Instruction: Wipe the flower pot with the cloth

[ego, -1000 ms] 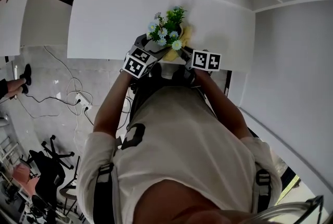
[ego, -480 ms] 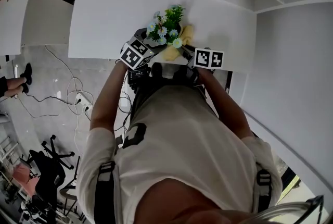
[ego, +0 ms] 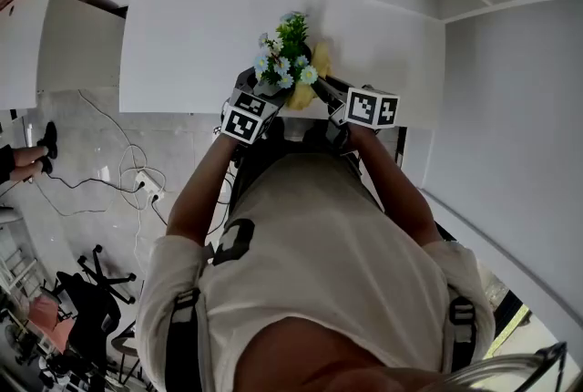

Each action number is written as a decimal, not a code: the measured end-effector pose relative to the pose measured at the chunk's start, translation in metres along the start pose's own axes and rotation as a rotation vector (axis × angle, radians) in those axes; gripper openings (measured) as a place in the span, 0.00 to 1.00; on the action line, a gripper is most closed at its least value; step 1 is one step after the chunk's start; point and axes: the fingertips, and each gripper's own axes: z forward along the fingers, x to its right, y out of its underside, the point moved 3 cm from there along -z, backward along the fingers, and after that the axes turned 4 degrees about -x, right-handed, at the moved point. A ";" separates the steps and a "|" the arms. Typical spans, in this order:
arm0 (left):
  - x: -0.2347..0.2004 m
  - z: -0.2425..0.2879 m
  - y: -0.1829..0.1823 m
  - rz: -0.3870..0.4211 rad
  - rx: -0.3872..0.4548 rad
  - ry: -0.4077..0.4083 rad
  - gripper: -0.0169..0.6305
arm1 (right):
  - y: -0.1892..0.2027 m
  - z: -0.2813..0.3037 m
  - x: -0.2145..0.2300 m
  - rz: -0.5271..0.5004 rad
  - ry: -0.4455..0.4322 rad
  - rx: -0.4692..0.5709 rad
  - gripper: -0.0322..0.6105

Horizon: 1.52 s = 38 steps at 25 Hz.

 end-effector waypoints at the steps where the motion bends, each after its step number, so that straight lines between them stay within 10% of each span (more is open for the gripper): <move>1: 0.001 -0.001 0.001 -0.015 0.003 -0.014 0.50 | 0.002 0.001 0.003 0.007 0.007 0.000 0.19; 7: 0.007 -0.005 0.005 -0.034 -0.002 -0.012 0.50 | 0.033 0.018 0.032 -0.055 0.118 -0.105 0.19; 26: 0.012 -0.007 0.011 -0.063 -0.011 0.003 0.50 | -0.004 -0.005 -0.013 -0.091 0.005 -0.036 0.19; 38: 0.016 -0.007 0.014 -0.083 -0.005 -0.011 0.50 | 0.045 0.022 0.028 -0.018 0.122 -0.136 0.19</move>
